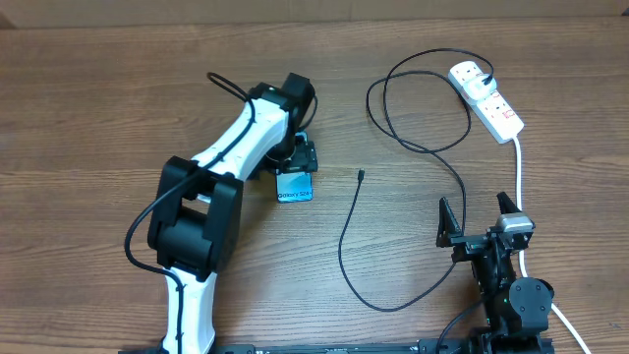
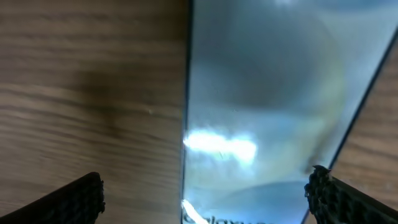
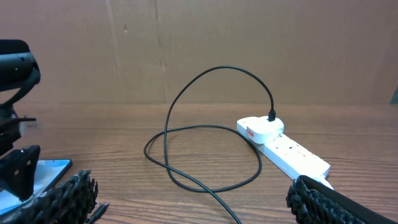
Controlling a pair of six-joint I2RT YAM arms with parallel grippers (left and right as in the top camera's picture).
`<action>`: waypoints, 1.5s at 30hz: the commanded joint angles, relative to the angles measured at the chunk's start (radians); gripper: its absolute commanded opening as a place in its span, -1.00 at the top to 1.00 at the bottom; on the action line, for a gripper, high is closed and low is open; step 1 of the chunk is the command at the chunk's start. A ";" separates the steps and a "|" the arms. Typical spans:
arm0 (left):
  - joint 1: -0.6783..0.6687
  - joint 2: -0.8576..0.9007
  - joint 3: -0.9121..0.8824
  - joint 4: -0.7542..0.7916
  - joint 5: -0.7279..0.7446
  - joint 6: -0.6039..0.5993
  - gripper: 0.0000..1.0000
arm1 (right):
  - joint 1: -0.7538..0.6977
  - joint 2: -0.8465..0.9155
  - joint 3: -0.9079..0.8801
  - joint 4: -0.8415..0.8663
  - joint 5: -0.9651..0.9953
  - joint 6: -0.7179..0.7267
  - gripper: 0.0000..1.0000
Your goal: Plug charger to phone and switch on socket
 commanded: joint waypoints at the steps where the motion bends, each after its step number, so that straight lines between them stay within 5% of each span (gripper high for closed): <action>1: 0.007 0.004 0.002 0.017 -0.002 -0.011 -0.99 | 0.005 -0.010 -0.011 0.006 0.002 0.003 -0.99; 9: 0.005 0.004 0.002 0.069 0.097 0.093 -0.99 | 0.005 -0.010 -0.011 0.006 0.002 0.003 -1.00; 26: -0.039 0.004 0.001 0.093 -0.042 -0.025 -0.99 | 0.005 -0.010 -0.011 0.006 0.002 0.003 -1.00; 45: -0.039 0.004 -0.002 0.107 -0.050 -0.023 -0.99 | 0.005 -0.010 -0.011 0.006 0.002 0.003 -1.00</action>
